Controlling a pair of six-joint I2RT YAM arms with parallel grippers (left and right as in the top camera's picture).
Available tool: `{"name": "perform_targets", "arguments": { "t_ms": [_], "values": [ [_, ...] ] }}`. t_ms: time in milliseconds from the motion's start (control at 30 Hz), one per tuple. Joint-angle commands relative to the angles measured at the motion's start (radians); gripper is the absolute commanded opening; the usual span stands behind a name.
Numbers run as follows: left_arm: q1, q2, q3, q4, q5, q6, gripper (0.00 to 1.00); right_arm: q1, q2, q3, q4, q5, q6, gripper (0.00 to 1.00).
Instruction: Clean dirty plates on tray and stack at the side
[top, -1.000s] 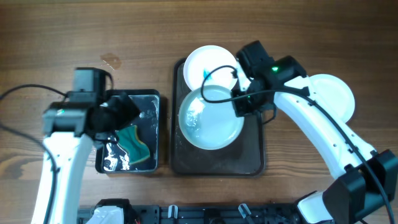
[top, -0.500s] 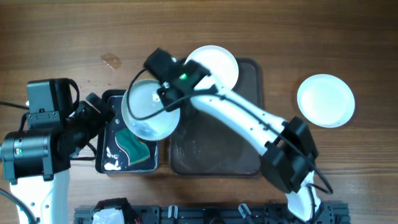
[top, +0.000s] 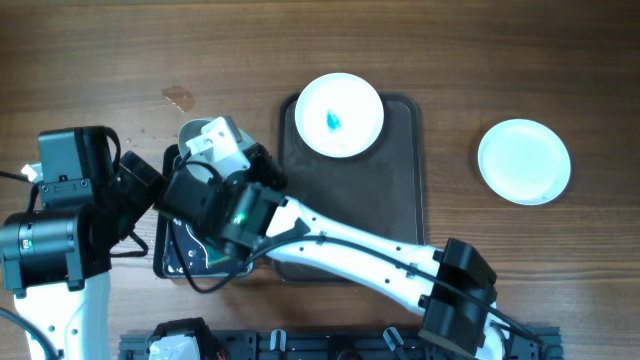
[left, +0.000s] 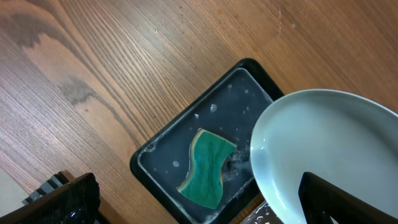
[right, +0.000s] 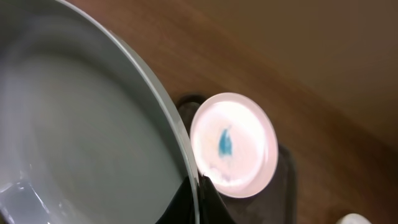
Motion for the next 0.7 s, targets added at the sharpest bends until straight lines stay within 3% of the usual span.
{"name": "perform_targets", "arguments": {
  "t_ms": [0, 667],
  "values": [
    [0.005, -0.007, 0.013, 0.002, -0.017, 0.013, 1.0, 0.05, -0.035, 0.033, 0.001, 0.17, 0.024, 0.04],
    [0.005, -0.007, 0.013, 0.002, -0.017, 0.013, 1.0, 0.112, -0.035, 0.033, -0.017, 0.303, 0.021, 0.04]
  ]
}}
